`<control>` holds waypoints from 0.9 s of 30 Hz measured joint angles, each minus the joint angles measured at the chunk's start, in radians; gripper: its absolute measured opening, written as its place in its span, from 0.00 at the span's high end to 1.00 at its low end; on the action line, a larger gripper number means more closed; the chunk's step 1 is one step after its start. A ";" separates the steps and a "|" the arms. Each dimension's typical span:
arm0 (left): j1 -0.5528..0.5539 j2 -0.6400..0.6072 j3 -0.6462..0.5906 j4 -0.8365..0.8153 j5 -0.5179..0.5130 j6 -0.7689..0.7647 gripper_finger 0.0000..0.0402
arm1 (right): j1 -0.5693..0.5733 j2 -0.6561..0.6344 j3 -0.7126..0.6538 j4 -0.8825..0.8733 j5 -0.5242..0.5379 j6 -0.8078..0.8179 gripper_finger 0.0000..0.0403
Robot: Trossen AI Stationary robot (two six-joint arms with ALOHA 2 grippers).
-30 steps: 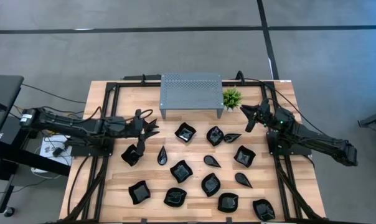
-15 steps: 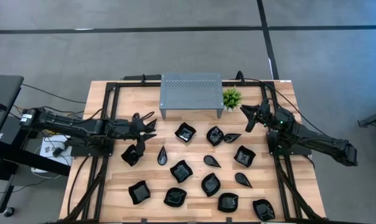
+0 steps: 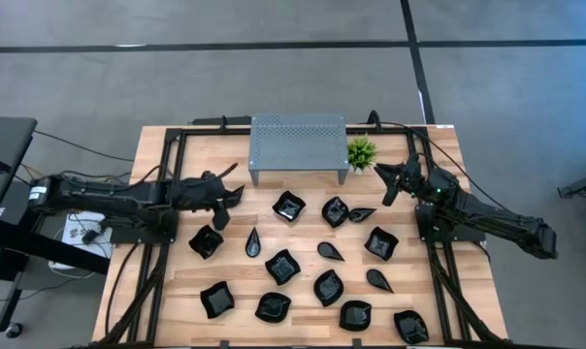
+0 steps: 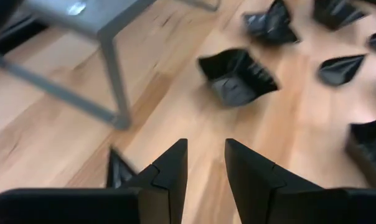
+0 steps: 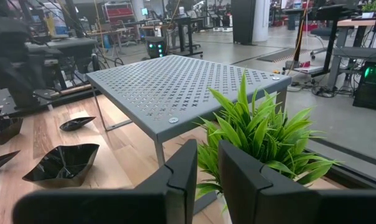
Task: Pick & Place Mini shaped plates
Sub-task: Put the leaf-shaped plate on the shelf
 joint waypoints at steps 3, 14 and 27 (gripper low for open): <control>0.042 0.024 -0.002 -0.014 0.004 -0.020 0.73 | 0.000 0.000 0.000 0.000 0.000 0.000 0.85; 0.064 0.093 -0.002 -0.012 0.204 0.005 0.73 | 0.000 0.000 0.000 0.000 0.000 0.000 0.85; 0.064 0.092 -0.003 -0.024 0.393 0.015 0.73 | 0.000 0.000 0.000 0.000 0.000 0.000 0.85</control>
